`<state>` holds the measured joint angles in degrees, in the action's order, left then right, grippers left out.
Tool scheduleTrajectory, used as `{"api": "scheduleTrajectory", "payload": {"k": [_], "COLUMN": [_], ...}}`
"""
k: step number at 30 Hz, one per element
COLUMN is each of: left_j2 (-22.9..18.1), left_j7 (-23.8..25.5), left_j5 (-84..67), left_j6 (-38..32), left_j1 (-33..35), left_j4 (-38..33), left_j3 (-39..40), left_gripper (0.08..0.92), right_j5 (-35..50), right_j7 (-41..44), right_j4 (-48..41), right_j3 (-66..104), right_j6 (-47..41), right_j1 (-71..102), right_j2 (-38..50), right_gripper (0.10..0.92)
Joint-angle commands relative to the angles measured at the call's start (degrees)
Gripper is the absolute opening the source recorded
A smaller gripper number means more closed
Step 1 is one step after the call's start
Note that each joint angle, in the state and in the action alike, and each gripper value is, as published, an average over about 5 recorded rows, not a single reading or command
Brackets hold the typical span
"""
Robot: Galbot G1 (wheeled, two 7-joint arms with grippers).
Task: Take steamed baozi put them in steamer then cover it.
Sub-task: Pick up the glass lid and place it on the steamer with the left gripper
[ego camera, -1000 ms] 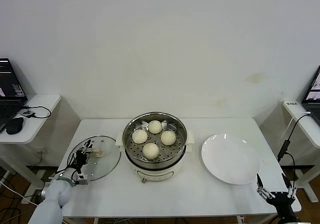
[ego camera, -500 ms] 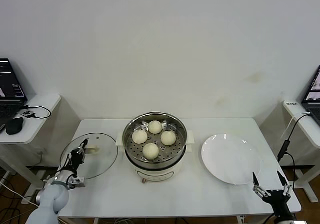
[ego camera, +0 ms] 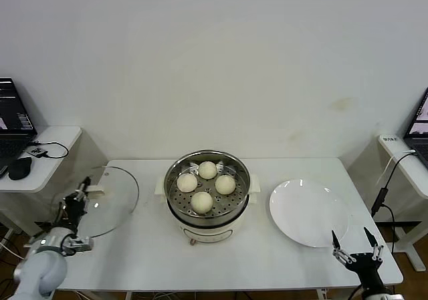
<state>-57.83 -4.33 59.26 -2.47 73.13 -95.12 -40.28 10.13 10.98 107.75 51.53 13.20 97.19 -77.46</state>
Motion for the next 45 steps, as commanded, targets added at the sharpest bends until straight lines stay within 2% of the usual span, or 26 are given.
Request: {"api": "scheduleTrajectory", "payload": {"k": [1, 6, 11, 21, 35, 45], "left_j2": [4.8, 6.4, 5.9, 2.5, -6.9, -11.7], "left_j7": [6.6, 7.3, 7.6, 8.6, 15.9, 18.6], "left_j5": [-10.8, -13.3, -12.6, -8.6, 8.5, 13.2], "left_j6": [8.8, 13.6, 18.0, 23.7, 28.5, 29.9], "left_j1": [4.0, 2.4, -1.3, -9.8, -19.3, -21.6], "left_j4": [-17.7, -23.6, -26.1, -21.6, -14.7, -10.7], "left_j3": [-2.9, 4.1, 13.0, 29.6, 35.1, 38.3], "left_gripper": [0.154, 0.154, 0.154, 0.154, 0.154, 0.154], "right_j5": [-2.3, -4.7, -8.3, -15.5, -23.3, -25.8], "right_j7": [-0.2, -0.6, -1.6, -5.2, -8.9, -10.0], "right_j4": [-0.8, -1.6, -1.8, -5.8, -9.5, -11.2], "right_j3": [-0.8, -1.4, -1.8, -3.4, -5.1, -6.1], "right_j6": [0.8, 1.7, 2.7, 6.2, 7.3, 8.0], "right_j1": [-0.7, -1.2, -1.2, -3.4, -5.8, -6.4], "right_j2": [-0.1, -0.7, -2.3, -7.8, -12.7, -12.9], "right_gripper": [0.823, 0.823, 0.823, 0.823, 0.823, 0.823]}}
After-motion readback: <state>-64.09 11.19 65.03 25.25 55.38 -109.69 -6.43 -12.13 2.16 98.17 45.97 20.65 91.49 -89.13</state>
